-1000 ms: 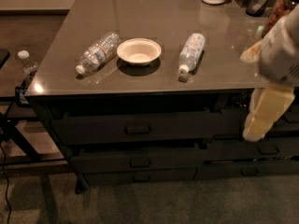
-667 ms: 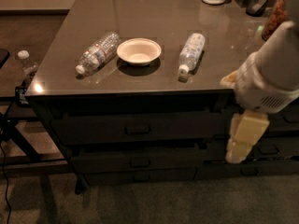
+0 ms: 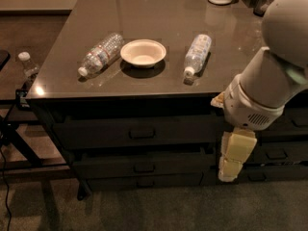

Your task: Open middle drawer

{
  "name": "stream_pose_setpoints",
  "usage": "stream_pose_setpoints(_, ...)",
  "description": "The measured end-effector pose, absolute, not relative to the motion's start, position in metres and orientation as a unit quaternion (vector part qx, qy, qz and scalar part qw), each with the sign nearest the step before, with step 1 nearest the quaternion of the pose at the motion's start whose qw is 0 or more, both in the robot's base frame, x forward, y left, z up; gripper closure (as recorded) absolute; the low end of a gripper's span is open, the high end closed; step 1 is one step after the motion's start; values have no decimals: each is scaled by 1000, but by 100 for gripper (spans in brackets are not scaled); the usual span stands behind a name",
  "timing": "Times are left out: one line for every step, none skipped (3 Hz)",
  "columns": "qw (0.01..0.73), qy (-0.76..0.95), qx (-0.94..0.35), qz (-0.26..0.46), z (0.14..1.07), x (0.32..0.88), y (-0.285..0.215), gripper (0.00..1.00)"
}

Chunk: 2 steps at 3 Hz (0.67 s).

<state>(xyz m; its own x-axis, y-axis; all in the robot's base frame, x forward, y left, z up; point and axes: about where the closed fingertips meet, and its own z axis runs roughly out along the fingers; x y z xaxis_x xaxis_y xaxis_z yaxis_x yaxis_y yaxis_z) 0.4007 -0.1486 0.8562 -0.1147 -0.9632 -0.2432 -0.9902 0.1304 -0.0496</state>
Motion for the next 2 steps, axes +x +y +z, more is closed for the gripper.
stream_pose_setpoints(100,741,-660,78,837,390,-141,0)
stream_pose_setpoints(81,745,-654,107,791,376,-124,0)
